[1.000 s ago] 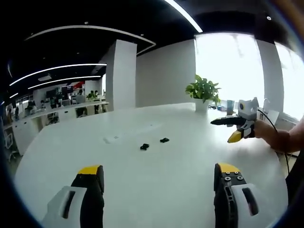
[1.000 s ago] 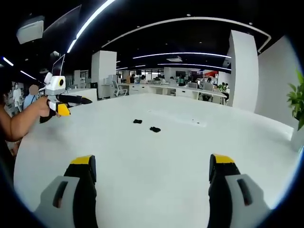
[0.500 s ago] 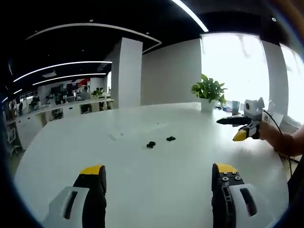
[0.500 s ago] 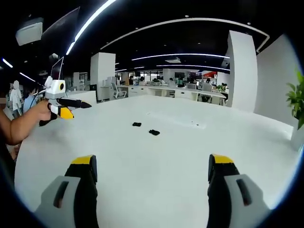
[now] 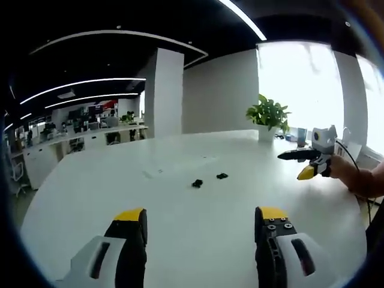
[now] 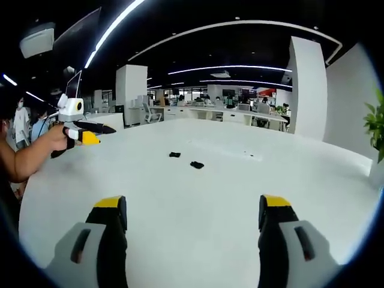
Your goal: Snap the two parts of the plastic buckle together until the buckle closes and remains connected.
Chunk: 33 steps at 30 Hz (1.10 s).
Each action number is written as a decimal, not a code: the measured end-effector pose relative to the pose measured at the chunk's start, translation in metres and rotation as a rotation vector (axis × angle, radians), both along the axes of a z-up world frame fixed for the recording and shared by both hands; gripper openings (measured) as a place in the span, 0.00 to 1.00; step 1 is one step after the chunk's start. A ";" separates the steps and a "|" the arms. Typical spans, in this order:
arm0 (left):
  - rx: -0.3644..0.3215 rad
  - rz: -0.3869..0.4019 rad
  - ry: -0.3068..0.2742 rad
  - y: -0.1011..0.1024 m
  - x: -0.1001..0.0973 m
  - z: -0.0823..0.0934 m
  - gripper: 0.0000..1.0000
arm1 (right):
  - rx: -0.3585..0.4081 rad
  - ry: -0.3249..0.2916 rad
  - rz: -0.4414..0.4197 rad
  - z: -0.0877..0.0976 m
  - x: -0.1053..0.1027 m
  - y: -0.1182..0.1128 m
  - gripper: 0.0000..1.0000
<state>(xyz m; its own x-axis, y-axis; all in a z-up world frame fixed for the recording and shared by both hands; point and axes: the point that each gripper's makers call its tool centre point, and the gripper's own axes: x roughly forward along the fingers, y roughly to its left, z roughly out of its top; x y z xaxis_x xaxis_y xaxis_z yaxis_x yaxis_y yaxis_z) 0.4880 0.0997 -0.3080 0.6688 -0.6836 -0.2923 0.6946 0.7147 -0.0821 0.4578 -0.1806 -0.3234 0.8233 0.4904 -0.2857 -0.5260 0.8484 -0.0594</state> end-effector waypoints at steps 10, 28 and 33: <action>0.018 0.019 -0.011 0.003 0.001 -0.003 0.66 | 0.014 0.001 -0.006 -0.001 -0.001 -0.001 0.85; -0.019 0.054 -0.040 0.017 0.010 0.003 0.69 | 0.016 -0.035 -0.018 0.004 0.003 -0.005 0.85; -0.054 0.037 -0.032 0.014 0.009 0.008 0.70 | 0.015 -0.041 -0.012 0.006 0.004 -0.004 0.84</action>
<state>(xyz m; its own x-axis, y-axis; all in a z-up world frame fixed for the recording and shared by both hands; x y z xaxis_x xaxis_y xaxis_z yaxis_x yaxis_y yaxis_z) 0.4967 0.1140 -0.2995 0.7021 -0.6726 -0.2339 0.6708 0.7349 -0.0997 0.4615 -0.1846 -0.3172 0.8400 0.4845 -0.2442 -0.5131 0.8557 -0.0675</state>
